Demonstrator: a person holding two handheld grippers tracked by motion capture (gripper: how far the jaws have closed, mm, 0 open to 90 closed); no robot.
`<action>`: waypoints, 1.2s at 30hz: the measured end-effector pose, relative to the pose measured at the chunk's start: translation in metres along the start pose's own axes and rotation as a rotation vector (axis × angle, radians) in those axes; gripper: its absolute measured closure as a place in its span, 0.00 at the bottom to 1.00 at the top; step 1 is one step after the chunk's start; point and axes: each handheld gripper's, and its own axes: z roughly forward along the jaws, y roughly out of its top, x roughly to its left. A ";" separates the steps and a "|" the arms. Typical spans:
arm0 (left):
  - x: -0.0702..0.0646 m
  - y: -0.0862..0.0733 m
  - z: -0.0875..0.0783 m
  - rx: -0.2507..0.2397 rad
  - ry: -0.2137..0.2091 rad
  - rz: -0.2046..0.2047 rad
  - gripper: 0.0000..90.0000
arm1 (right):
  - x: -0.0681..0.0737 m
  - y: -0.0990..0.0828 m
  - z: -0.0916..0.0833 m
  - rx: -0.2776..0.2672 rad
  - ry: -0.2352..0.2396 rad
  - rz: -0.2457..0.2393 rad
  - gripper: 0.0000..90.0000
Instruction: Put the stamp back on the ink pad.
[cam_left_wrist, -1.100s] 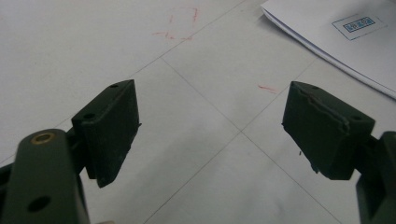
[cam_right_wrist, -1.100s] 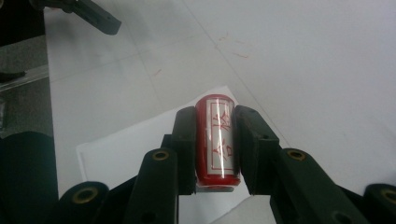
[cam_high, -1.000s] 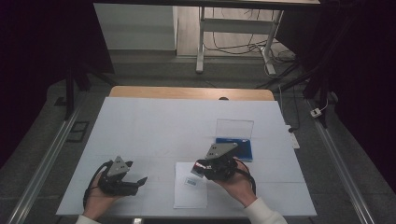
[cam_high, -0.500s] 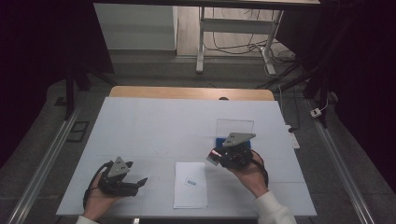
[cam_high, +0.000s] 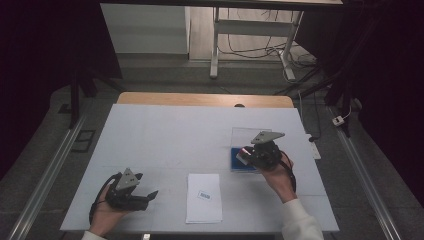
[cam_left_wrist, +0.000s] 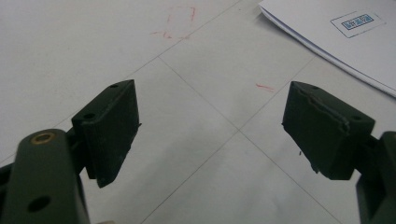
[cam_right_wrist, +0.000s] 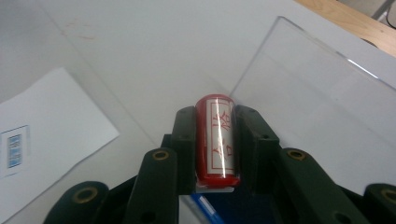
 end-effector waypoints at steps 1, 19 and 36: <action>0.000 0.000 0.000 0.000 0.000 0.000 0.21 | -0.003 0.000 0.001 -0.001 -0.006 0.004 0.77; 0.000 -0.001 0.001 0.012 -0.004 0.000 0.21 | -0.023 -0.010 0.014 0.121 -0.086 0.031 0.77; 0.002 -0.003 0.000 0.012 -0.001 -0.011 0.21 | -0.014 -0.014 -0.001 -0.022 -0.070 0.061 0.48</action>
